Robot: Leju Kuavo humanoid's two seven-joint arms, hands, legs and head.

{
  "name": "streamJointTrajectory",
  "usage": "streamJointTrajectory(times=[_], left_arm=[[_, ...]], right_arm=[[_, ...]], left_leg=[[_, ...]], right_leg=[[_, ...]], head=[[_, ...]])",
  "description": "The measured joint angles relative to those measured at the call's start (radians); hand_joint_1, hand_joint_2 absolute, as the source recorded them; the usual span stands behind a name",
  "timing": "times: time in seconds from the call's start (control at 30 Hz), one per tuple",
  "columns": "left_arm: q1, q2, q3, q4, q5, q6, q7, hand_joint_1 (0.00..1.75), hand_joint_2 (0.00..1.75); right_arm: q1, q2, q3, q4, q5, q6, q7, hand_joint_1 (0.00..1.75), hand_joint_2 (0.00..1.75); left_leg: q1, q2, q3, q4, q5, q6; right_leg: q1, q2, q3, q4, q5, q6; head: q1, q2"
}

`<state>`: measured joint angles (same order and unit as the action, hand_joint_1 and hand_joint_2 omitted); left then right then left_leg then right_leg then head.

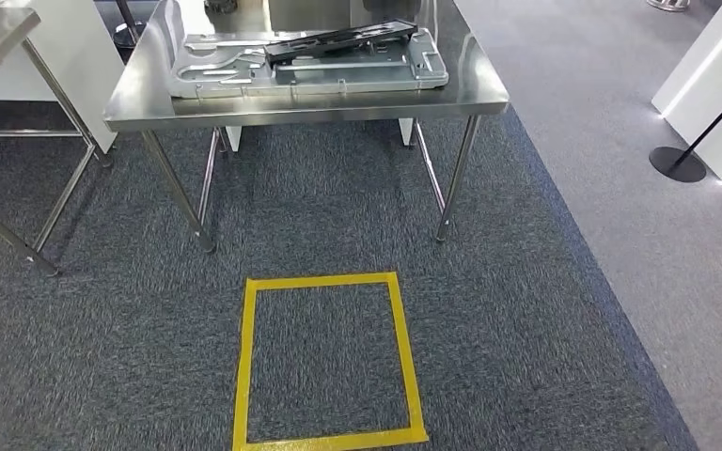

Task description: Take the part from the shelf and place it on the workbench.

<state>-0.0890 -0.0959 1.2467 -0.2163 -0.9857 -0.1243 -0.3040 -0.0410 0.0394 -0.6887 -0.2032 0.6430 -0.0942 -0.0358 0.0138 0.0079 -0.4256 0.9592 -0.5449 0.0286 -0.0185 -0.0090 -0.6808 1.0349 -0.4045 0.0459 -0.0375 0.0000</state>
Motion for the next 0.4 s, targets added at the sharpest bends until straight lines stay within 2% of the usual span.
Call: streamJointTrajectory(times=[0.07, 0.1, 0.13, 0.17, 0.2, 0.23, 0.27, 0.3, 0.33, 0.37, 0.4], left_arm=[[0.0, 0.0, 0.0, 0.0, -0.003, 0.007, 0.003, 0.0, 0.0], [0.001, 0.001, 0.0, 0.0, -0.005, 0.01, 0.005, 0.0, 0.0], [0.002, 0.001, 0.0, 0.0, -0.008, 0.012, 0.005, 0.0, 0.0], [0.002, 0.001, 0.0, 0.0, -0.011, 0.013, 0.006, 0.0, 0.0], [0.003, 0.001, 0.0, 0.0, -0.014, 0.013, 0.006, 0.0, 0.0], [0.003, 0.001, 0.0, 0.0, -0.017, 0.013, 0.006, 0.0, 0.0], [0.003, 0.001, 0.0, 0.0, -0.02, 0.013, 0.006, 0.0, 0.0], [0.002, 0.001, 0.0, 0.0, -0.022, 0.012, 0.006, 0.0, 0.0], [0.001, 0.001, -0.001, 0.0, -0.022, 0.012, 0.006, 0.0, 0.0], [0.0, 0.001, -0.001, 0.0, -0.022, 0.012, 0.007, 0.0, 0.0], [0.0, 0.001, -0.001, 0.0, -0.022, 0.013, 0.008, 0.0, 0.0]], right_arm=[[0.001, 0.002, -0.006, 0.0, -0.004, 0.006, -0.004, 0.0, 0.0], [0.002, 0.003, -0.009, 0.001, -0.006, 0.013, -0.009, 0.0, 0.0], [0.003, 0.003, -0.012, 0.001, -0.009, 0.018, -0.015, 0.0, 0.0], [0.004, 0.003, -0.014, 0.001, -0.011, 0.024, -0.021, 0.0, 0.0], [0.005, 0.003, -0.016, 0.001, -0.013, 0.029, -0.025, 0.0, 0.0], [0.005, 0.003, -0.018, 0.001, -0.015, 0.033, -0.026, 0.0, 0.0], [0.005, 0.003, -0.02, 0.001, -0.015, 0.035, -0.026, 0.0, 0.0], [0.005, 0.003, -0.022, 0.001, -0.015, 0.036, -0.024, 0.0, 0.0], [0.004, 0.003, -0.023, 0.001, -0.014, 0.035, -0.022, 0.0, 0.44], [0.004, 0.003, -0.024, 0.001, -0.013, 0.033, -0.019, 0.0, 0.87], [0.004, 0.003, -0.024, 0.001, -0.012, 0.032, -0.018, 0.0, 1.16]], left_leg=[[-0.001, 0.002, -0.026, 0.001, 0.023, 0.006], [-0.002, 0.003, -0.04, 0.001, 0.034, 0.007], [-0.004, 0.003, -0.054, 0.003, 0.043, 0.006], [-0.005, 0.004, -0.067, 0.005, 0.052, 0.005], [-0.005, 0.004, -0.079, 0.007, 0.059, 0.004], [-0.006, 0.004, -0.087, 0.009, 0.065, 0.002], [-0.006, 0.004, -0.094, 0.012, 0.07, -0.001], [-0.007, 0.004, -0.099, 0.015, 0.074, -0.005], [-0.008, 0.004, -0.102, 0.018, 0.078, -0.01], [-0.008, 0.005, -0.106, 0.019, 0.082, -0.016], [-0.009, 0.005, -0.107, 0.02, 0.084, -0.019]], right_leg=[[-0.002, 0.002, -0.03, 0.113, -0.111, 0.008], [-0.003, 0.003, -0.043, 0.181, -0.149, 0.01], [-0.003, 0.003, -0.047, 0.233, -0.159, 0.012], [-0.003, 0.003, -0.038, 0.256, -0.146, 0.012], [-0.003, 0.003, -0.01, 0.241, -0.12, 0.009], [-0.002, 0.004, 0.039, 0.188, -0.095, 0.004], [0.001, 0.005, 0.099, 0.112, -0.083, -0.004], [0.004, 0.005, 0.156, 0.034, -0.084, -0.012], [0.008, 0.005, 0.195, -0.026, -0.093, -0.019], [0.011, 0.005, 0.214, -0.06, -0.102, -0.025], [0.012, 0.005, 0.218, -0.072, -0.106, -0.027]], head=[[0.0, 0.0], [0.0, 0.0], [0.0, 0.0], [0.0, 0.0], [0.0, 0.0], [0.0, 0.0], [0.0, 0.0], [0.0, 0.0], [0.0, 0.0], [0.0, 0.0], [0.0, 0.0]])
